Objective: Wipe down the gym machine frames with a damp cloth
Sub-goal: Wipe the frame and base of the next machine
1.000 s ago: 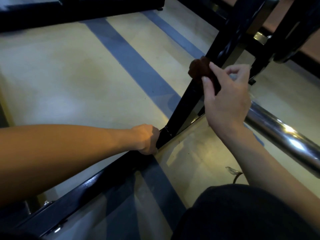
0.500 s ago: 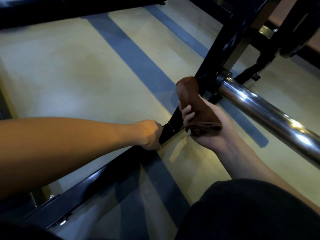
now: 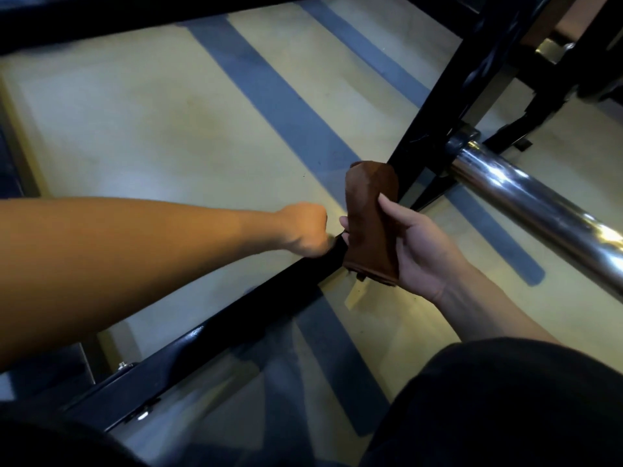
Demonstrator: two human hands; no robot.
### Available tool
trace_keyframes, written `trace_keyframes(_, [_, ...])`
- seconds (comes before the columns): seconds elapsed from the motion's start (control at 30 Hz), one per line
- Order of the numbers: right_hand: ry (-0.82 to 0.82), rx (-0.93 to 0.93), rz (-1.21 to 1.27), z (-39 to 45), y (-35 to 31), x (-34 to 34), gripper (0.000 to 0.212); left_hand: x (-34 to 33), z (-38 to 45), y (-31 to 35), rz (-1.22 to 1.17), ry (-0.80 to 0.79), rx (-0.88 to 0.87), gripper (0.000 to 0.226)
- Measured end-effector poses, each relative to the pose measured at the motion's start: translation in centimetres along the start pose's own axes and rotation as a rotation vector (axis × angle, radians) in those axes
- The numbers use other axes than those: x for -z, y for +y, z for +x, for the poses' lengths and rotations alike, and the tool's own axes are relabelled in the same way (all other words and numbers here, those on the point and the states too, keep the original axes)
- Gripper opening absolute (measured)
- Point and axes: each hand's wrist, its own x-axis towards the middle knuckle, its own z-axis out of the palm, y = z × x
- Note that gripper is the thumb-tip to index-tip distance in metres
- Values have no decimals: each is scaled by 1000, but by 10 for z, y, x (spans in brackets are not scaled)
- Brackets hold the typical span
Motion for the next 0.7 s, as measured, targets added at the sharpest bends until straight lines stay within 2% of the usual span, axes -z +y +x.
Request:
trace_keyframes(0.1, [41,99,-23,4,6,-7,42,21,-9,1,-632,207,87,32])
trace_keyframes(0.17, [66,188,-5,9,11,-13,41,34,-20,5,-1029,99,82,30])
trace_keyframes(0.2, [65,221,7,11,14,-16,40,39,-26,6,-1107,-15,44,29])
trace_keyframes(0.27, [92,250,-18,12,16,-20,37,46,-35,7,-1075,-201,-61,26])
trace_keyframes(0.3, [121,260,-33,12,17,-20,36,46,-35,5,-1027,-239,-98,25])
trace_keyframes(0.4, [92,229,-77,11,20,-15,40,37,-34,7,-936,-203,-103,52])
trace_keyframes(0.47, [123,211,-133,12,22,-10,44,30,-35,11,-951,-192,-82,44])
trace_keyframes(0.53, [276,267,-403,13,23,-2,41,27,-39,13,-921,-200,-33,35])
trace_keyframes(0.63, [506,450,-1330,6,17,5,44,32,-44,11,-899,-213,50,27])
trace_keyframes(0.67, [558,503,-1559,3,14,4,46,34,-45,11,-906,-195,67,20])
trace_keyframes(0.7, [596,550,-1675,0,11,2,47,35,-45,10,-920,-171,82,14])
